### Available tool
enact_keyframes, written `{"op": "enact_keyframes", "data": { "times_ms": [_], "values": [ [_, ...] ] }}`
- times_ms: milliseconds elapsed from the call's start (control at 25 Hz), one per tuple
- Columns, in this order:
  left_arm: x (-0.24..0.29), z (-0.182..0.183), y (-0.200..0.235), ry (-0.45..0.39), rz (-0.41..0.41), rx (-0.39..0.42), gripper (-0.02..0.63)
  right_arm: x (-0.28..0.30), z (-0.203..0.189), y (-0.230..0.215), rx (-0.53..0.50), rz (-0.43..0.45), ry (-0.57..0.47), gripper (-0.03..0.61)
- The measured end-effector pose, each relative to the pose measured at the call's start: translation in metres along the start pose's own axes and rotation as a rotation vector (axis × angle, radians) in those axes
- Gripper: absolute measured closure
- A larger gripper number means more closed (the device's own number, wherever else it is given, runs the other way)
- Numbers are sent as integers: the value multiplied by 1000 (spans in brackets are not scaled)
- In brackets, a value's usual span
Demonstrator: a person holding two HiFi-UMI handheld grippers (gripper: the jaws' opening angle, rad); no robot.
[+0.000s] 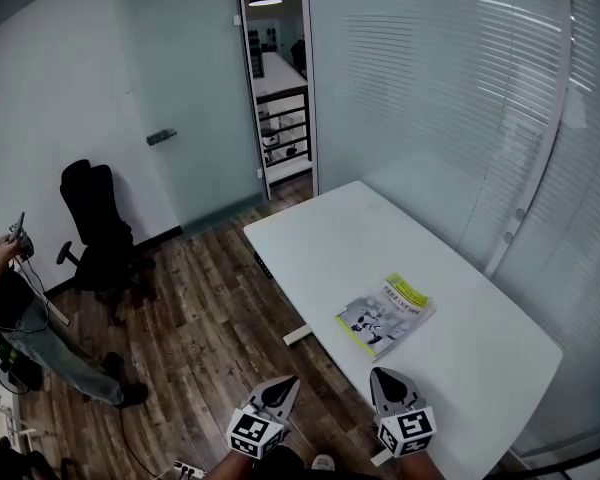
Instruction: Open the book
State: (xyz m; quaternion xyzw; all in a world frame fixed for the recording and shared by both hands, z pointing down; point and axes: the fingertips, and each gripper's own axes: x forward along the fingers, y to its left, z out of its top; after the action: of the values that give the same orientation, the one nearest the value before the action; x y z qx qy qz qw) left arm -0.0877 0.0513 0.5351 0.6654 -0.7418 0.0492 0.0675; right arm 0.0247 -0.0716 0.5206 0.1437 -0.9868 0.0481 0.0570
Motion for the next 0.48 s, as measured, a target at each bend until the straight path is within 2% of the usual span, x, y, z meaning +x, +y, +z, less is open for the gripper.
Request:
{"op": "enact_keyframes", "data": {
  "times_ms": [320,480],
  "values": [
    [29,10,4,-3,-56,10,603,10,-3,-17,21,-34,17,572],
    [59,12,8,-4,-126,18,603,22,2,-30,19,-79,8,572]
  ]
}}
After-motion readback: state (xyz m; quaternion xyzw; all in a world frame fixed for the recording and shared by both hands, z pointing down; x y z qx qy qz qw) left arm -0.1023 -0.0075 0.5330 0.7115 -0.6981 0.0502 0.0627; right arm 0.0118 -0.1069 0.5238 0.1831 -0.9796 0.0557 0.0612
